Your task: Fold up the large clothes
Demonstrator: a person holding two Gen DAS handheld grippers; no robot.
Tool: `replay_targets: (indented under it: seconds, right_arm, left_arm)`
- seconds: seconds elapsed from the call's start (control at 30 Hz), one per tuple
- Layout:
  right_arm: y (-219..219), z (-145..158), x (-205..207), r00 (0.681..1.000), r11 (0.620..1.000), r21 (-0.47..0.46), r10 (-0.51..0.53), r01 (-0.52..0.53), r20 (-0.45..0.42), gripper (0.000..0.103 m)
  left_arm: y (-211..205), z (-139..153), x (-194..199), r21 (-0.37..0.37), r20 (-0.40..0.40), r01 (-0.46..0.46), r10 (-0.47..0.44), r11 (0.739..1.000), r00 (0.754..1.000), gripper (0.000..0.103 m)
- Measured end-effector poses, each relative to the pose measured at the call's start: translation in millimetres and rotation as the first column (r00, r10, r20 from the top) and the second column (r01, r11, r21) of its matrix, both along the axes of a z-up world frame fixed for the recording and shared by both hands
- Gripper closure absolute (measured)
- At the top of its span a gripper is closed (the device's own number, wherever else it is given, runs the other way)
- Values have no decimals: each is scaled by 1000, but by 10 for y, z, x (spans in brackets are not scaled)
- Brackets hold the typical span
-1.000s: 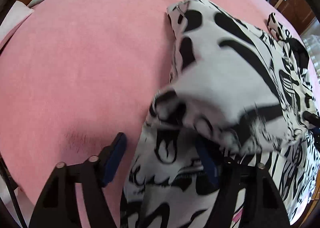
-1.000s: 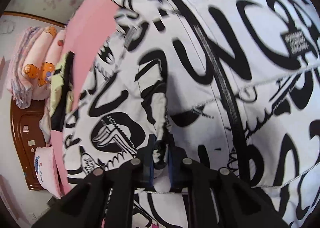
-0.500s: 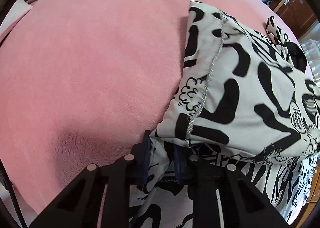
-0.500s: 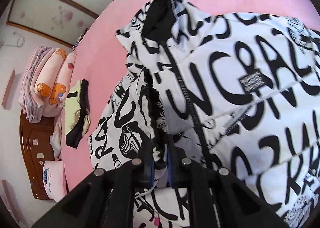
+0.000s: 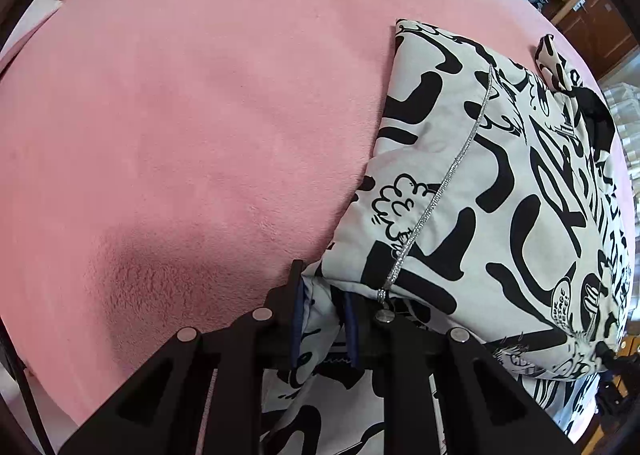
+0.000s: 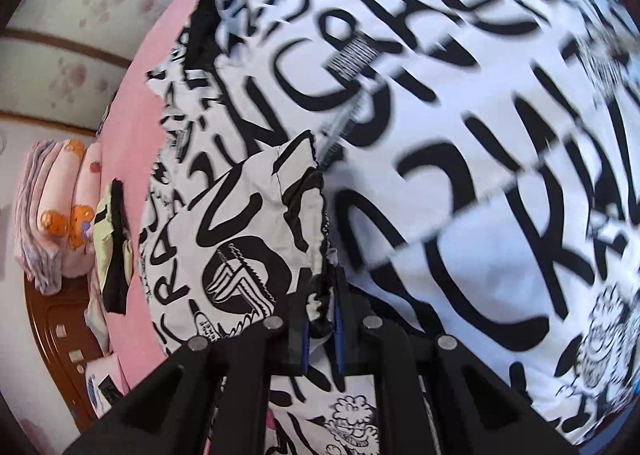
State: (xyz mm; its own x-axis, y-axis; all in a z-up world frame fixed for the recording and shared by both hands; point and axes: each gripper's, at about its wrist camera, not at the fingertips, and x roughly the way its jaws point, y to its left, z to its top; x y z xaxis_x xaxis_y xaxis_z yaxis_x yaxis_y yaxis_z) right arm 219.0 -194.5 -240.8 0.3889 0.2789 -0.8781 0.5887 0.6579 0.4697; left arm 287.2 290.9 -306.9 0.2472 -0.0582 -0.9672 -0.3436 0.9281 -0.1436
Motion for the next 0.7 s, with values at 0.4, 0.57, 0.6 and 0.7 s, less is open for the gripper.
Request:
replay_targets:
  seconds: [0.4, 0.57, 0.6, 0.7]
  right_arm:
    - [76, -385, 26, 999, 993, -117, 32, -36, -33, 94]
    - [103, -445, 19, 999, 991, -131, 15, -19, -33, 94]
    - [113, -452, 29, 999, 991, -135, 16, -21, -34, 94]
    - [86, -473, 27, 999, 994, -112, -7, 3, -36, 95]
  left_arm:
    - [-66, -66, 96, 12, -10, 50, -50, 999, 999, 88]
    - [-52, -100, 107, -5, -21, 38, -38, 999, 999, 88]
    - [-56, -105, 113, -4, -23, 41, -41, 999, 999, 88]
    - [-62, -106, 120, 0, -26, 49, -49, 999, 998, 88]
